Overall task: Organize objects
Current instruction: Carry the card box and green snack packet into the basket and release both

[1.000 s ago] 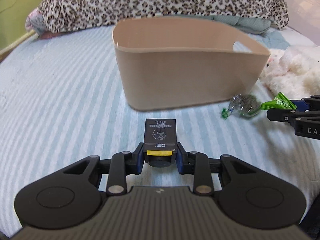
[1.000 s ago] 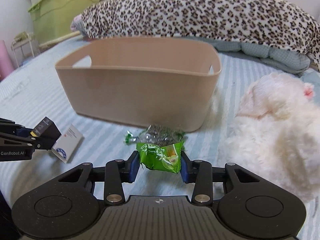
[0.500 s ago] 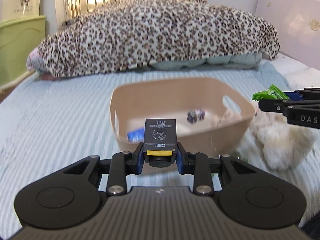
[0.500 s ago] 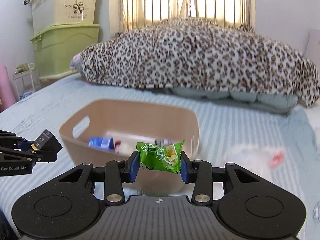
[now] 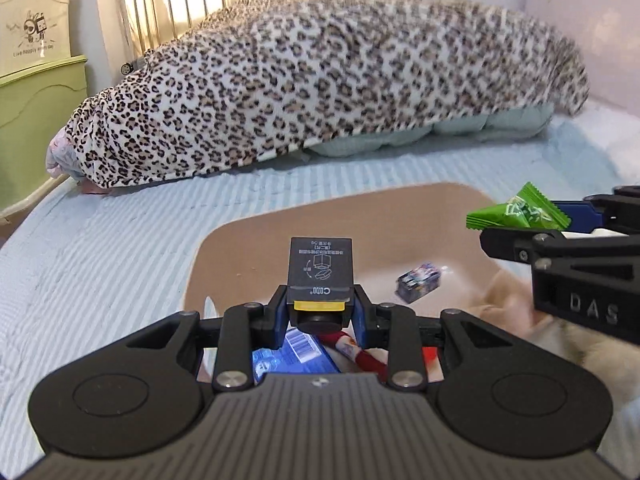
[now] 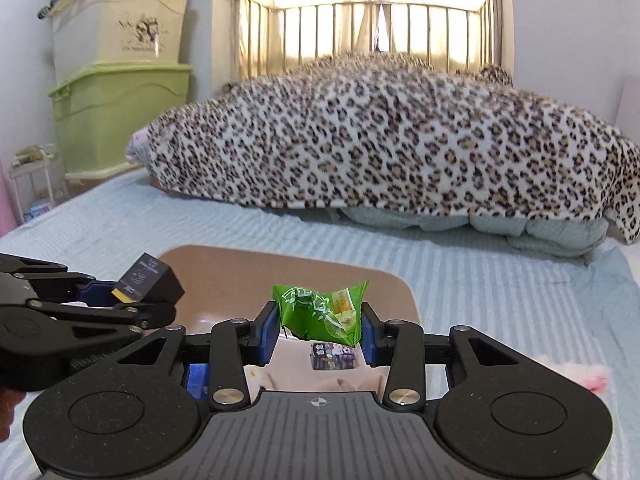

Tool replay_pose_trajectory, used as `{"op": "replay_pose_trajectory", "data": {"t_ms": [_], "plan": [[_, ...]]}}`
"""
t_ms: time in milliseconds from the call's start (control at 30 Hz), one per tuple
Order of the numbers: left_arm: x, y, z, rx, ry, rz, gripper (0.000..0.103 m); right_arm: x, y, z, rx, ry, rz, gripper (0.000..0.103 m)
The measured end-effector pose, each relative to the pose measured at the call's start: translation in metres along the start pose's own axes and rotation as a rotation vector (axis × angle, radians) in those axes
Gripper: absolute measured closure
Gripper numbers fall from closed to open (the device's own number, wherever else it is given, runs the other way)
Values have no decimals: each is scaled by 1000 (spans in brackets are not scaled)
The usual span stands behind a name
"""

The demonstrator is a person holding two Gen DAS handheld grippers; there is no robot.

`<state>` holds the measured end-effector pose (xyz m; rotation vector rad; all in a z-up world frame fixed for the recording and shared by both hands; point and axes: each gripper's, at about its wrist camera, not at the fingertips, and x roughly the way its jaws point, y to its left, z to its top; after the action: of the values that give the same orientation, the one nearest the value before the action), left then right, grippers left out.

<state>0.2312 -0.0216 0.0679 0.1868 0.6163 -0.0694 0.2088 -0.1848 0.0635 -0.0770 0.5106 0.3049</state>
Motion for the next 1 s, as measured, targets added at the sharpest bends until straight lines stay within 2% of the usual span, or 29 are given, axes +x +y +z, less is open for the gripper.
{"op": "replay_pose_trajectory", "data": {"t_ms": [233,367,433,467,500,533,567,600,700,767,1000], "plan": [[41,-14,-7,42,77,45,70,47,4,-15,10,103,-38,65],[45,-15,-14,75,107,45,69,63,4,-32,39,153,-59,63],[39,-14,-16,77,88,51,64,63,3,-35,51,164,-55,53],[34,-13,-16,76,80,52,57,61,4,-35,40,157,-58,52],[28,-12,-16,74,69,55,41,58,5,-34,27,143,-62,47],[20,-10,-16,77,51,62,29,53,6,-33,13,131,-67,41],[13,-8,-16,82,32,63,26,46,6,-31,6,115,-71,40],[4,-5,-16,85,14,61,22,39,6,-29,7,100,-77,34],[-17,4,-17,67,-12,65,15,16,-3,-23,35,53,-66,11],[-29,9,-19,59,-24,70,13,1,-7,-23,47,32,-61,5],[-59,23,-37,16,0,69,11,-35,-9,-35,21,35,-54,0]]}}
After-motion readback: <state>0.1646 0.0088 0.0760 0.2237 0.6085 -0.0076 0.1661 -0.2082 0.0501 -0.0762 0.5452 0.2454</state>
